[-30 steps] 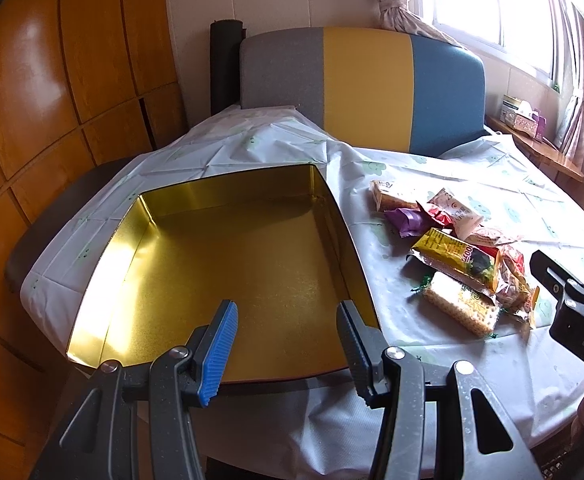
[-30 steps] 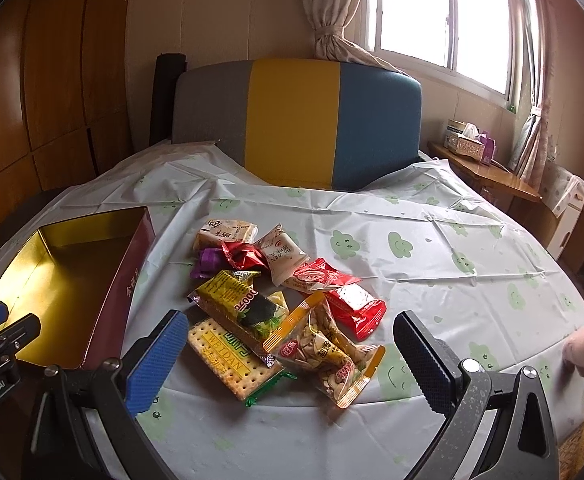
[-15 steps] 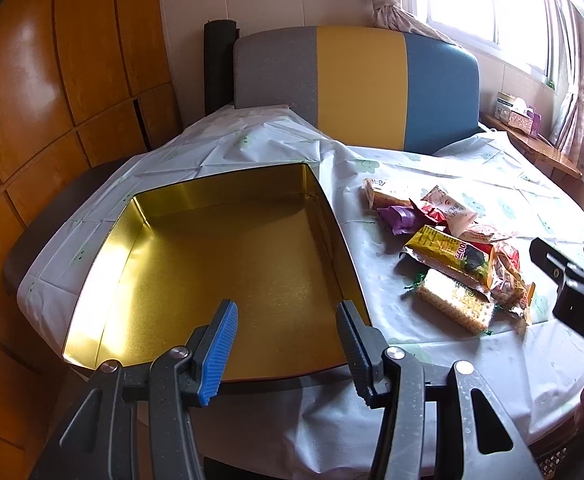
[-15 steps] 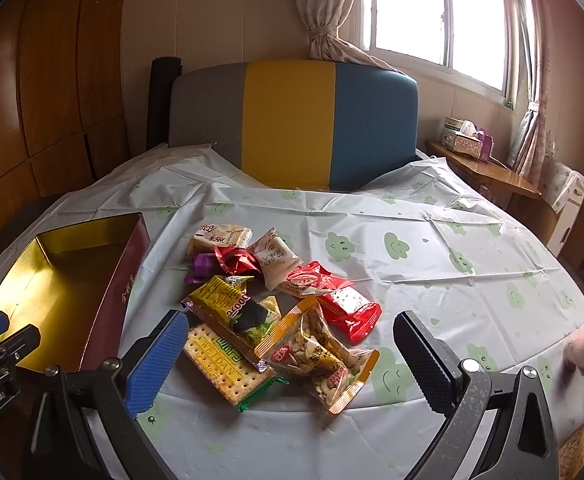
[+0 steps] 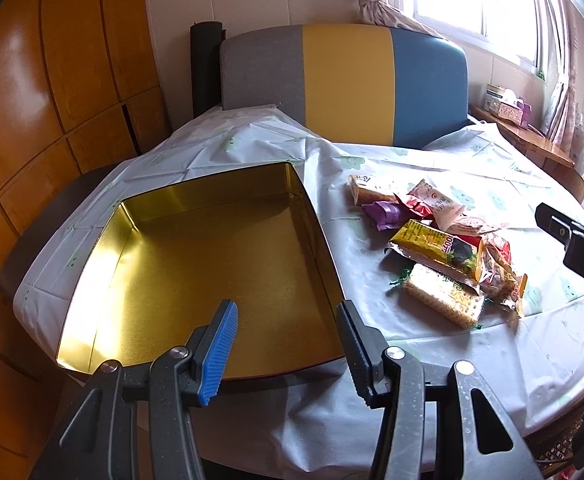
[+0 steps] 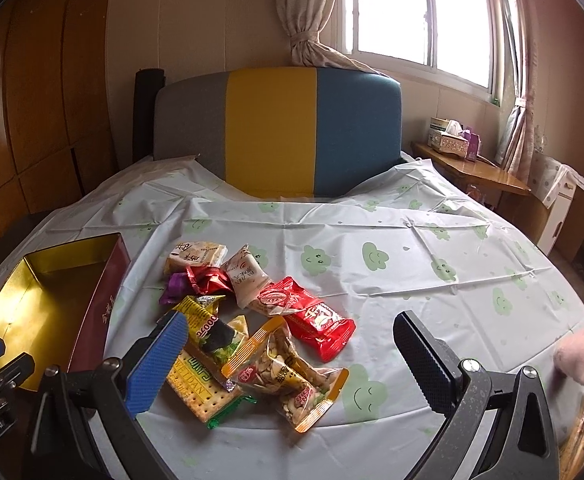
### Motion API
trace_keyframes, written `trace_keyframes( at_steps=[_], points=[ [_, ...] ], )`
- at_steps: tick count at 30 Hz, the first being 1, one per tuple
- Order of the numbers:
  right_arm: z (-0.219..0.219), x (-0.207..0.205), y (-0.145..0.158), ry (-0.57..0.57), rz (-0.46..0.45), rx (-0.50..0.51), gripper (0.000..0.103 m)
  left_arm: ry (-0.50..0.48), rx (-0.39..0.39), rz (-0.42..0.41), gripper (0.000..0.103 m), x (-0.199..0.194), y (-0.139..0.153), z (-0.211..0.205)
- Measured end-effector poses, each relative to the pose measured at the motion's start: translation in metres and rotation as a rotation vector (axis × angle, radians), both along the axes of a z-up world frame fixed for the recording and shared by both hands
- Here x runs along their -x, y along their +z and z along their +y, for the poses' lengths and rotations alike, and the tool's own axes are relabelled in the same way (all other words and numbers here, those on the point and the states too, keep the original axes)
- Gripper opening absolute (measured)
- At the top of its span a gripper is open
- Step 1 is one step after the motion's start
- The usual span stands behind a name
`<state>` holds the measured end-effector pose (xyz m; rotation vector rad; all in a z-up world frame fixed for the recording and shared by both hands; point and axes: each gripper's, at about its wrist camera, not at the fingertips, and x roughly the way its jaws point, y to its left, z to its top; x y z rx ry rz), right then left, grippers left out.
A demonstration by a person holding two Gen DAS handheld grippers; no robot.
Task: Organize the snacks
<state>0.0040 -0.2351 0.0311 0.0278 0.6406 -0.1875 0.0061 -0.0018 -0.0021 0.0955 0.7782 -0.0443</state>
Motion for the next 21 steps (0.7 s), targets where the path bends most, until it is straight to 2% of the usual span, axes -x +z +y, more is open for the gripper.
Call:
trace_keyframes(
  at_steps=[17, 19, 21],
  points=[
    [-0.032, -0.02, 0.016, 0.01, 0.021, -0.019, 0.103, -0.041, 0.008, 0.016, 0.052, -0.004, -0.001, -0.008],
    [-0.042, -0.025, 0.02, 0.021, 0.035, -0.044, 0.103, -0.072, 0.039, 0.029, 0.052, -0.005, -0.001, -0.01],
    [-0.057, -0.034, 0.024, 0.031, 0.054, -0.087, 0.103, -0.11, 0.11, 0.062, 0.052, -0.009, 0.0, -0.011]
  ],
)
